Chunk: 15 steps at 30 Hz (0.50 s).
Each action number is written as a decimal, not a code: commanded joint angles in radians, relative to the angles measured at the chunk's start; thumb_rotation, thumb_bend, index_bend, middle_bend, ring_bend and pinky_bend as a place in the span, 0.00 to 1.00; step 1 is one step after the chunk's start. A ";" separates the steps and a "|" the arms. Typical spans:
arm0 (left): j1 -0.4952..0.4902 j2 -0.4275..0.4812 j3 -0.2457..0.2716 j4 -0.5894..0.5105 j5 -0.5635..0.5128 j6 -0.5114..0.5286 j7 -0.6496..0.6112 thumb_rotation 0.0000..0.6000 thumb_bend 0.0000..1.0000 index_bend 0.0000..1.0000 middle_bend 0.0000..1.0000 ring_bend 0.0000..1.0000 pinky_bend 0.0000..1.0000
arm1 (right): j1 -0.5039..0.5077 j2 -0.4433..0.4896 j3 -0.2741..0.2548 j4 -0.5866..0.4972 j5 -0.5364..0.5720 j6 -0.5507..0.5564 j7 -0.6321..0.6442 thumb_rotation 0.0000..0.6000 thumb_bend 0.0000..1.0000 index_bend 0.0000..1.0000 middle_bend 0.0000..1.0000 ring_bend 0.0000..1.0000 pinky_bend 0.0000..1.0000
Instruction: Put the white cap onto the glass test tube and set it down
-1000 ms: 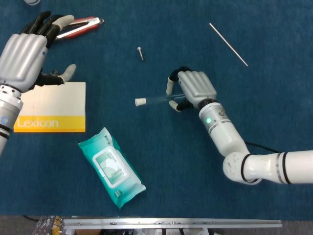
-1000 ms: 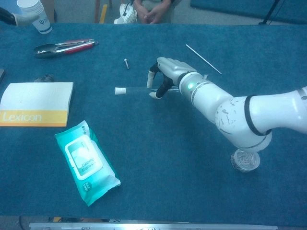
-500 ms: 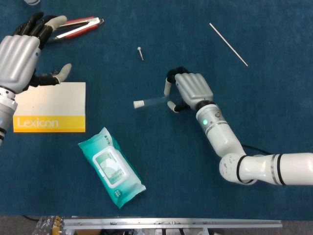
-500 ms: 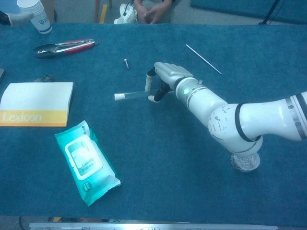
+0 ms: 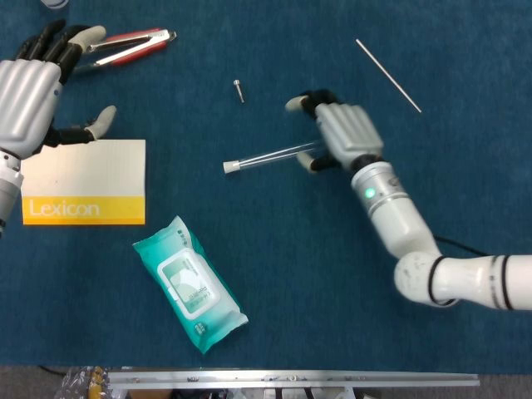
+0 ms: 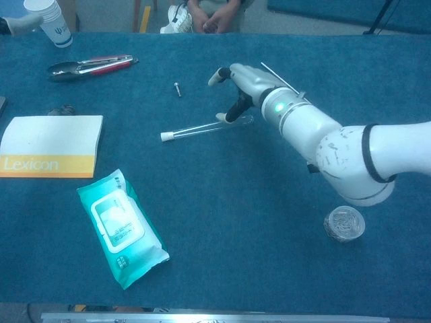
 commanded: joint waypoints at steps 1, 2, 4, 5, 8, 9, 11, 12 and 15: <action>0.011 -0.013 0.009 0.022 0.011 0.012 0.005 0.80 0.33 0.09 0.11 0.00 0.10 | -0.046 0.073 0.005 -0.061 -0.031 0.049 0.021 1.00 0.26 0.23 0.16 0.08 0.26; 0.016 -0.018 0.013 0.031 0.014 0.017 0.007 0.87 0.33 0.09 0.11 0.00 0.10 | -0.061 0.094 0.003 -0.079 -0.046 0.063 0.029 1.00 0.27 0.23 0.16 0.08 0.26; 0.029 -0.027 0.025 0.050 0.022 0.027 0.010 0.94 0.33 0.09 0.11 0.00 0.10 | -0.100 0.152 -0.017 -0.129 -0.084 0.097 0.038 1.00 0.28 0.23 0.17 0.08 0.26; 0.036 -0.030 0.031 0.059 0.028 0.033 0.012 0.98 0.33 0.09 0.11 0.00 0.10 | -0.119 0.175 -0.025 -0.151 -0.106 0.117 0.045 1.00 0.29 0.23 0.17 0.08 0.26; 0.066 -0.047 0.046 0.091 0.052 0.072 0.014 1.00 0.33 0.10 0.12 0.00 0.10 | -0.192 0.268 -0.062 -0.236 -0.178 0.181 0.068 1.00 0.30 0.23 0.18 0.09 0.26; 0.076 -0.049 0.052 0.098 0.060 0.083 0.018 1.00 0.33 0.11 0.12 0.00 0.10 | -0.212 0.295 -0.072 -0.258 -0.196 0.198 0.074 1.00 0.30 0.23 0.18 0.09 0.26; 0.096 -0.051 0.065 0.110 0.076 0.106 0.029 1.00 0.33 0.11 0.13 0.00 0.10 | -0.255 0.350 -0.090 -0.301 -0.221 0.223 0.096 1.00 0.30 0.23 0.18 0.09 0.26; 0.109 -0.050 0.072 0.116 0.084 0.123 0.036 1.00 0.33 0.11 0.13 0.00 0.10 | -0.283 0.387 -0.098 -0.330 -0.233 0.233 0.116 1.00 0.30 0.24 0.18 0.09 0.26; 0.148 -0.054 0.086 0.134 0.099 0.171 0.038 1.00 0.33 0.12 0.14 0.00 0.10 | -0.351 0.471 -0.126 -0.380 -0.278 0.257 0.166 1.00 0.30 0.25 0.18 0.09 0.26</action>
